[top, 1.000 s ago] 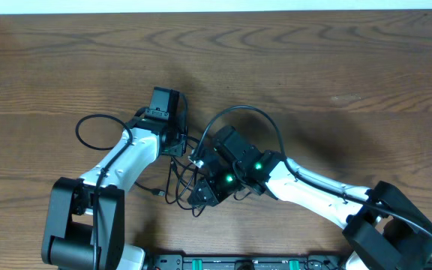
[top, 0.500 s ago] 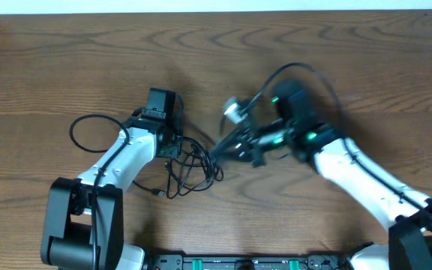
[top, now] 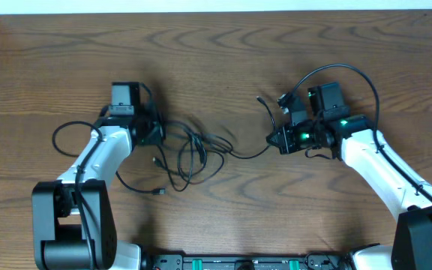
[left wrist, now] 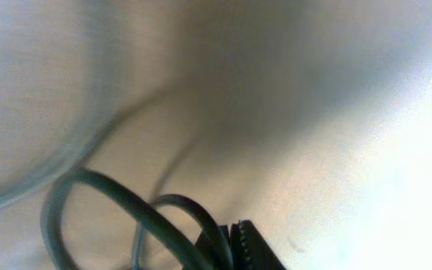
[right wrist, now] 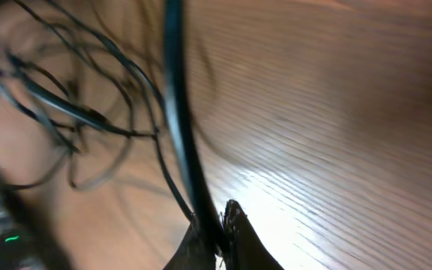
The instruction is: Untangle cables
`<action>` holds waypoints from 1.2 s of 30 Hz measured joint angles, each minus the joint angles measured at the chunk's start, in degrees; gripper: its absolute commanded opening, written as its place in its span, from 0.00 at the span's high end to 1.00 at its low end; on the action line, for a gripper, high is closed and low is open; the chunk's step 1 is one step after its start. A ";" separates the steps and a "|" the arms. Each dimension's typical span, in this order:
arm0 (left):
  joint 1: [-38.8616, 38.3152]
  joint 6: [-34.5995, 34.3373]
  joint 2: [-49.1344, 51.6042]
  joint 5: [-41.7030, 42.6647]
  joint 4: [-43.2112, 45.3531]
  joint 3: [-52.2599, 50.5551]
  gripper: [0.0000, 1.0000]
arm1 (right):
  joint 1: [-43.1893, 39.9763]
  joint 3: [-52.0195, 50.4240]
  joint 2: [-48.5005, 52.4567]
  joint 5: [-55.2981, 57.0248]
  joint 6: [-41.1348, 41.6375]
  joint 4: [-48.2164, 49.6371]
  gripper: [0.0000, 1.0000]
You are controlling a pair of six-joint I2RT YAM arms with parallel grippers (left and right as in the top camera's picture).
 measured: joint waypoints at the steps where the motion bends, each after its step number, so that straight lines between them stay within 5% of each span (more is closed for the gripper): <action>1: 0.42 2.62 0.00 2.93 4.11 -0.04 0.92 | 0.44 0.00 0.00 2.38 0.76 -0.44 0.80; 2: 0.70 6.36 0.11 5.97 9.09 -0.07 0.92 | 0.66 0.00 0.00 4.63 2.03 -0.87 0.55; 3: 0.85 10.21 0.20 8.94 13.60 0.07 0.92 | 0.79 0.00 0.00 7.39 3.50 -1.40 0.44; 7: 1.18 25.83 0.20 23.10 30.14 0.28 0.92 | 0.74 0.00 0.00 17.31 7.72 -2.16 0.35; 11: 1.14 34.05 0.22 35.12 38.25 0.31 0.92 | 0.74 0.02 -0.37 18.40 8.07 -1.84 0.32; 13: 1.16 37.22 0.20 40.22 39.87 0.31 0.92 | 0.74 0.09 -1.88 14.97 7.23 1.03 0.12; 16: 1.07 39.15 0.22 45.38 42.95 0.28 0.92 | 0.79 0.33 -4.68 8.87 7.89 8.37 0.06; 23: -1.73 34.40 0.22 54.77 60.37 0.20 0.92 | 2.80 1.01 -5.01 2.84 17.77 18.18 0.05; 34: -6.45 12.44 0.22 57.20 92.02 0.17 0.92 | 10.73 1.07 -0.39 0.85 36.79 34.69 0.01; 36: -6.80 8.04 0.22 56.37 97.44 0.17 0.92 | 11.61 1.07 0.94 1.99 38.84 35.15 0.06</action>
